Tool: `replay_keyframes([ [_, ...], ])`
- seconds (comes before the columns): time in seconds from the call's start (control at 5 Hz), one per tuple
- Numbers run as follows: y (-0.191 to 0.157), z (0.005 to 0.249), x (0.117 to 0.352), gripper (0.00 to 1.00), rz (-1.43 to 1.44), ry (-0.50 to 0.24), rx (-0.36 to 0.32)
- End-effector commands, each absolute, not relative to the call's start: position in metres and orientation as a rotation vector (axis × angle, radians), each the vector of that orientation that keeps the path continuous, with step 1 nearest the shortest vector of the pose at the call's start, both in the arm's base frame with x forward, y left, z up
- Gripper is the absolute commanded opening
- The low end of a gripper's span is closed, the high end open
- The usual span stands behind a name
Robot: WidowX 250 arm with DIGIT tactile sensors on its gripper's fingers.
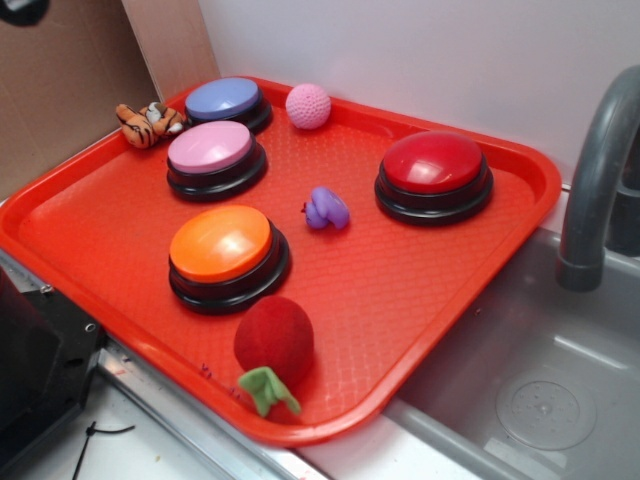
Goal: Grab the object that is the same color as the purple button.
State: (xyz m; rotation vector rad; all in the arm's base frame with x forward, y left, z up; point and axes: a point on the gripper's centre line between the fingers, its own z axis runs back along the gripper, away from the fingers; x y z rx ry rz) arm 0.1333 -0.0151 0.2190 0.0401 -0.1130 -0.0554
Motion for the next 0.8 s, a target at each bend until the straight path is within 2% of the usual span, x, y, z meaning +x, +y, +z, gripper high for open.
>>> replay_keyframes([
  [0.0,-0.021,0.185,0.191,1.00,-0.268,-0.217,0.080],
  [0.2,-0.042,0.150,0.229,1.00,-0.495,-0.295,-0.016],
  [0.4,-0.058,0.120,0.249,1.00,-0.509,-0.297,-0.011],
  [0.6,-0.074,0.089,0.263,1.00,-0.546,-0.292,-0.078],
])
